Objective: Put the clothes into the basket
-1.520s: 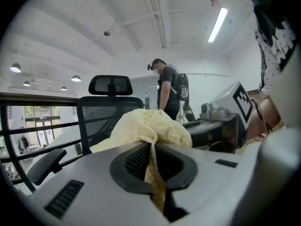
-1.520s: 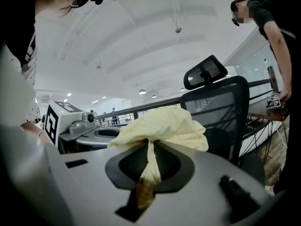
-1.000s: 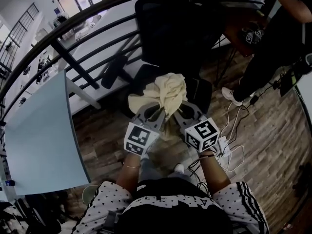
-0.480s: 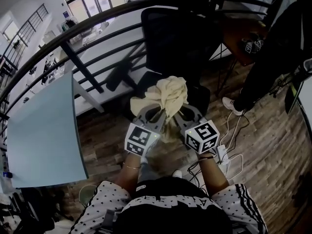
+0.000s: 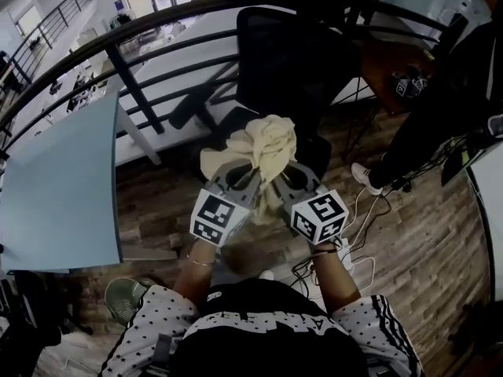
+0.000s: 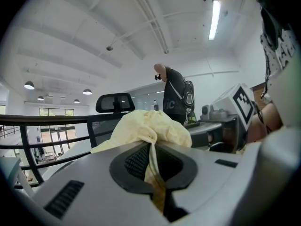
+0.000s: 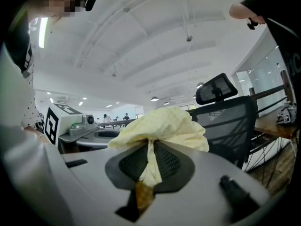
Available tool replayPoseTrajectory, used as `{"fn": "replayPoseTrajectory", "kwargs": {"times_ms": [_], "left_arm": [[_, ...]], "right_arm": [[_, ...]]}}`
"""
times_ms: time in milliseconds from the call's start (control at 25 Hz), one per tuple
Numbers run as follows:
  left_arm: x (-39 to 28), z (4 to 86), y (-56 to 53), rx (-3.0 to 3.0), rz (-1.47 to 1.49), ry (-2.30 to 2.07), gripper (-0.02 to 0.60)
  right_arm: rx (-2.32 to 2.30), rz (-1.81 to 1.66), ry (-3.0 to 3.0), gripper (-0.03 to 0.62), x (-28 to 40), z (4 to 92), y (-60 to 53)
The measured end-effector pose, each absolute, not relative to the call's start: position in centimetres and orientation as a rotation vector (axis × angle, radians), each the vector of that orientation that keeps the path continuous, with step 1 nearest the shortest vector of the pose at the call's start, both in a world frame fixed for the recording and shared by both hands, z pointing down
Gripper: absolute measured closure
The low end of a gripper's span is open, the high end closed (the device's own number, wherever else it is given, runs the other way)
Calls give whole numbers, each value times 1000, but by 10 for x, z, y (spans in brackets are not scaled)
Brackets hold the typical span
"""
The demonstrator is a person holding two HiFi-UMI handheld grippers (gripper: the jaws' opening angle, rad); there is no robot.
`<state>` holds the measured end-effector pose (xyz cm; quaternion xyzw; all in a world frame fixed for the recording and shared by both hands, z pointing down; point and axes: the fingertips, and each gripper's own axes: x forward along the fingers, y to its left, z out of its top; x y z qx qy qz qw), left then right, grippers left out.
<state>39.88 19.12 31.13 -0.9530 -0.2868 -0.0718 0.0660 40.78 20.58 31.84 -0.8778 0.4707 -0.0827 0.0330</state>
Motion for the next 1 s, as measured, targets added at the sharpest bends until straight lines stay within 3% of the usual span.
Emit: {"fn": "replayPoseTrajectory", "kwargs": {"times_ms": [1000], "left_arm": [[353, 283, 147, -2944, -158, -629, 558]], "right_arm": [[-2599, -195, 1676, 549, 365, 290, 159]]}}
